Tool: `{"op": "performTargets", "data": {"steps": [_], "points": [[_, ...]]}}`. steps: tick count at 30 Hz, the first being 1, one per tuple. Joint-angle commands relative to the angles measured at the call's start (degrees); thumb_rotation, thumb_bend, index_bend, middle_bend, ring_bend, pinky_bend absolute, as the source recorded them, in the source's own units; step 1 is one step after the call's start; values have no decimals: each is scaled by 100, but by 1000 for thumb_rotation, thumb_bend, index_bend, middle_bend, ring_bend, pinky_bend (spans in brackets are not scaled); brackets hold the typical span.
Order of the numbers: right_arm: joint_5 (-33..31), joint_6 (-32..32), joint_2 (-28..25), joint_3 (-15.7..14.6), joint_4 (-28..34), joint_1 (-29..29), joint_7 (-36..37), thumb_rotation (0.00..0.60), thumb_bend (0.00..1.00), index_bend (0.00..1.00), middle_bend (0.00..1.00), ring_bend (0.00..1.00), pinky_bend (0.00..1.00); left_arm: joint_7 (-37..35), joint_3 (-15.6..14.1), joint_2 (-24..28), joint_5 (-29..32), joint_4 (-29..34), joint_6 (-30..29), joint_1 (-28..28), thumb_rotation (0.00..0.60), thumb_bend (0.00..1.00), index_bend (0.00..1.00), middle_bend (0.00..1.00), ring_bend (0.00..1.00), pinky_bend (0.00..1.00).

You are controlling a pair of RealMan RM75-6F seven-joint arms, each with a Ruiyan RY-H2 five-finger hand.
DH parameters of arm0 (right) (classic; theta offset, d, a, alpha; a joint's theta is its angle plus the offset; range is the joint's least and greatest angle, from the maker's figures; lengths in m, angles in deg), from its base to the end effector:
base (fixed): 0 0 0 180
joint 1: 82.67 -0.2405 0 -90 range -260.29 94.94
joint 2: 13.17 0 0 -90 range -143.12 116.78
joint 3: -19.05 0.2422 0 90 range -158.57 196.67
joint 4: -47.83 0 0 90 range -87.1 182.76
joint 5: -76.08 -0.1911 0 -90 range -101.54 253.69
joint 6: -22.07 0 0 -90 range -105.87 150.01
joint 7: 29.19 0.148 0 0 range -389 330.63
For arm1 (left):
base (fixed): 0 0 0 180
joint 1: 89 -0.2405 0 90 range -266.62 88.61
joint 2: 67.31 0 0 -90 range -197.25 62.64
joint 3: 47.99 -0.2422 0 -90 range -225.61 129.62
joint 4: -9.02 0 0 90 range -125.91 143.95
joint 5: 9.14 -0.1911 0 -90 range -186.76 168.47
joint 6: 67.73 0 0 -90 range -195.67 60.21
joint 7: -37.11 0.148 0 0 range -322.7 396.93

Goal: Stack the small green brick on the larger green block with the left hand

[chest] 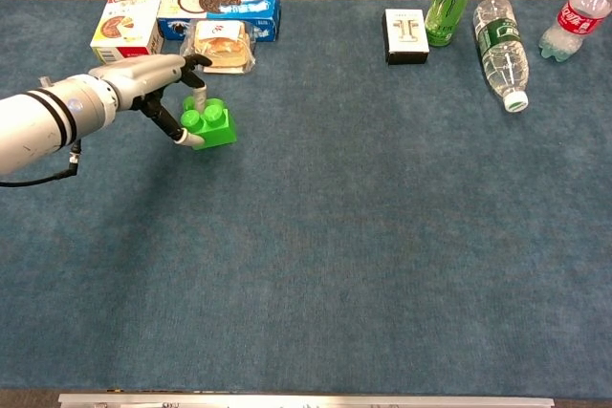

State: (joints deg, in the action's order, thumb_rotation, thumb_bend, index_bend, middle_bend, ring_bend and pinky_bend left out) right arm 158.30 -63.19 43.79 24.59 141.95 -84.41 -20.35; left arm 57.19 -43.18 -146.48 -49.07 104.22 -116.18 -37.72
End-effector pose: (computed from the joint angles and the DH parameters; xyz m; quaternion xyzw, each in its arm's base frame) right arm -0.3055 -0.1745 0.2169 0.5394 -0.4152 0.4015 0.6127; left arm -0.1440 0.3325 0.0133 -0.7324 -0.4944 -0.2745 0.3792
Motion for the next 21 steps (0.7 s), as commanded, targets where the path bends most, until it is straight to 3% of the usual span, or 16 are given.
{"op": "performTargets", "data": {"steps": [1,21], "points": [[7,-8,-6,0,0,6,12,600,186,283,342,271,451,34,14,11,-24,75,-31,17,600,193,613,2,0,121],[17,-4,-21,2,-18,8,53,600,186,283,342,271,451,169,174,-389,317,-307,115,345,600,194,615,3,0,121]]}}
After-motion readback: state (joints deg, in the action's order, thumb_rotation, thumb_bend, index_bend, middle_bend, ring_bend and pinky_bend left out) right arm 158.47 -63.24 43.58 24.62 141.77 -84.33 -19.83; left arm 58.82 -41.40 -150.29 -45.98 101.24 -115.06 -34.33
